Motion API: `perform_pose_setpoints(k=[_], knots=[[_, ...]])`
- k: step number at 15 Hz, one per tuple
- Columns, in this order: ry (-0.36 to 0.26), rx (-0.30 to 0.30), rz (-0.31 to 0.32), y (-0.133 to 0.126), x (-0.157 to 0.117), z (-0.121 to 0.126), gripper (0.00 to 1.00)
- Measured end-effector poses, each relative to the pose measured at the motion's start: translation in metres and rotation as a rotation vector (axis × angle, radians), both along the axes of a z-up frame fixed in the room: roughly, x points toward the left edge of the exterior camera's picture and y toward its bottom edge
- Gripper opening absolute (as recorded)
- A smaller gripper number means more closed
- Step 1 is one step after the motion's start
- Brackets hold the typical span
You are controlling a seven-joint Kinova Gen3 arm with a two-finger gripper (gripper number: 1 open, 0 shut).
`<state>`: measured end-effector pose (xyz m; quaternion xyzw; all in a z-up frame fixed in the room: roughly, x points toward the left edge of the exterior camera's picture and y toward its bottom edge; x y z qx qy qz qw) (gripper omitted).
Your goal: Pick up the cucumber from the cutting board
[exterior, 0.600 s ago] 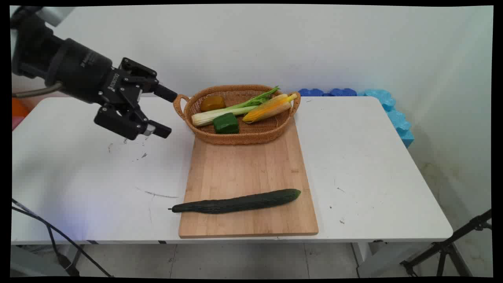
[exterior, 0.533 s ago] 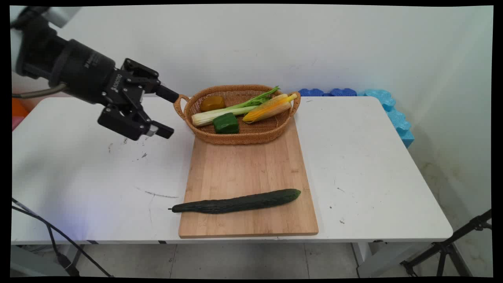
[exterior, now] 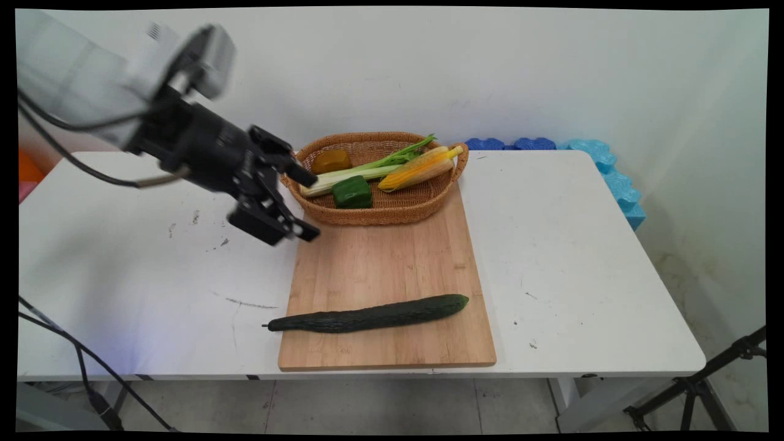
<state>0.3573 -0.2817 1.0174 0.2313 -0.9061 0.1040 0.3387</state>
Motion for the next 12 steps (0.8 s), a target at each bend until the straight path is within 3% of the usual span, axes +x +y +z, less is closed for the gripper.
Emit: perform_pose_setpoints(k=[6,12], knots=[[-0.081,0.070,-0.001,-0.018,-0.042,-0.059,1.00],[-0.127,0.135,0.019,-0.021,-0.072,-0.110,1.00]])
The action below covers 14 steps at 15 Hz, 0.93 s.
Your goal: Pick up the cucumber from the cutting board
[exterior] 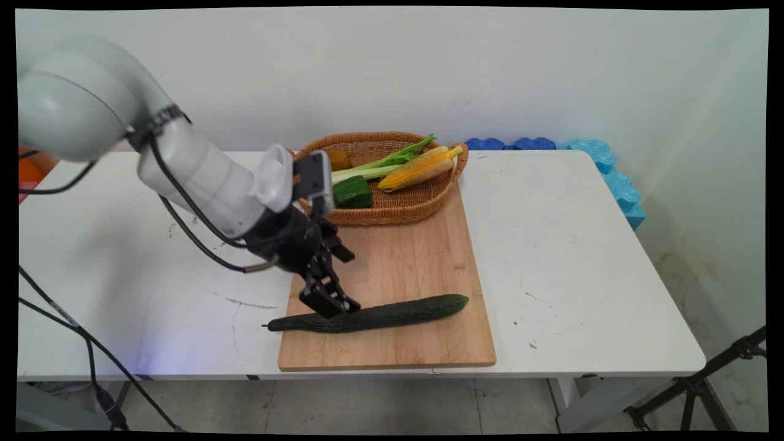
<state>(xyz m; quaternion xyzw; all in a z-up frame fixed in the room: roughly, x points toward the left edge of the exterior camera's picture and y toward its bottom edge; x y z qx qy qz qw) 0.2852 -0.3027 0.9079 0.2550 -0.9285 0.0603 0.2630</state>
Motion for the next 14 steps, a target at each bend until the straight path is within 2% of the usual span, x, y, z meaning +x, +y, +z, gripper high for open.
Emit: perform_pose_setpoints(k=[4,14], knots=[[-0.034,0.018,0.005,-0.001,-0.014,-0.027,1.00],[-0.091,0.008,-0.009,-0.003,-0.032,-0.066,1.00]])
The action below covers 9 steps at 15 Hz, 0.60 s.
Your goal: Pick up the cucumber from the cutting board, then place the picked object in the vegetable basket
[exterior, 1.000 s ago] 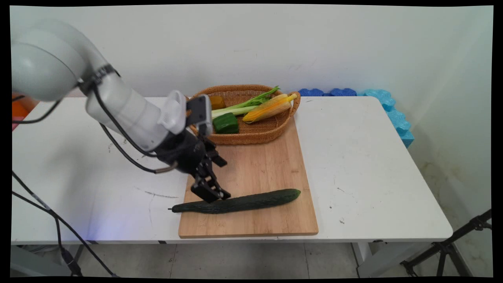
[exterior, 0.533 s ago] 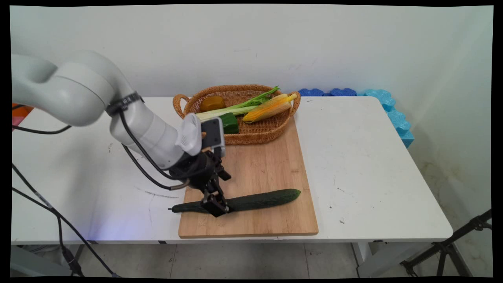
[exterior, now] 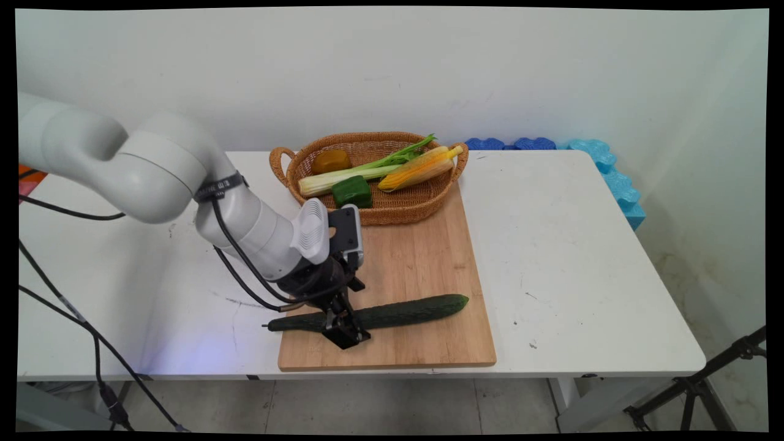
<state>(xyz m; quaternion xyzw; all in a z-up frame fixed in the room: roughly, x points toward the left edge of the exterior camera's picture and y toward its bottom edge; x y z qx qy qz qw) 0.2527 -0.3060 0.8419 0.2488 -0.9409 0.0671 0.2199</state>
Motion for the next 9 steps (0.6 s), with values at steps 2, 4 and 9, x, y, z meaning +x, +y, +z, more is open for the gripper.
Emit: perform_pose_setpoints(k=[2,4,9], knots=[[-0.006,-0.004,-0.005,-0.0003,-0.0024,-0.0050,1.00],[-0.011,-0.008,-0.012,-0.0006,-0.0041,-0.0083,1.00],[-0.022,-0.019,-0.041,-0.0001,-0.0068,-0.0113,0.00]])
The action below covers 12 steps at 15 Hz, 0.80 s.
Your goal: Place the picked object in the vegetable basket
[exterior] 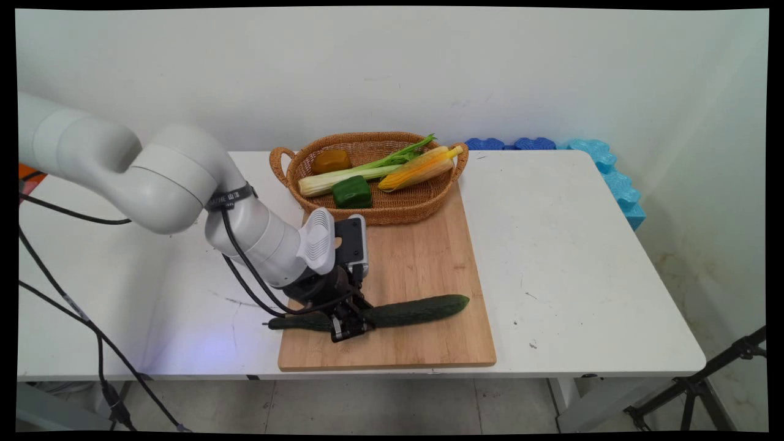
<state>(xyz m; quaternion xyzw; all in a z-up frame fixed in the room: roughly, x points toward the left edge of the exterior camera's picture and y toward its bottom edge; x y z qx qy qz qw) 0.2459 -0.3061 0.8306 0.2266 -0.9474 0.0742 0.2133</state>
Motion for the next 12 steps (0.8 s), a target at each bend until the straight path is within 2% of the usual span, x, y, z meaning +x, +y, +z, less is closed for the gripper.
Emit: perform_pose_setpoints(k=[3,5,9,12], knots=[[-0.004,-0.014,-0.018,-0.001,0.001,0.008,0.00],[0.001,-0.033,-0.026,-0.002,0.004,0.024,0.00],[0.029,-0.066,-0.026,0.001,0.015,0.076,0.00],[0.052,-0.086,-0.004,-0.002,0.023,0.116,0.00]])
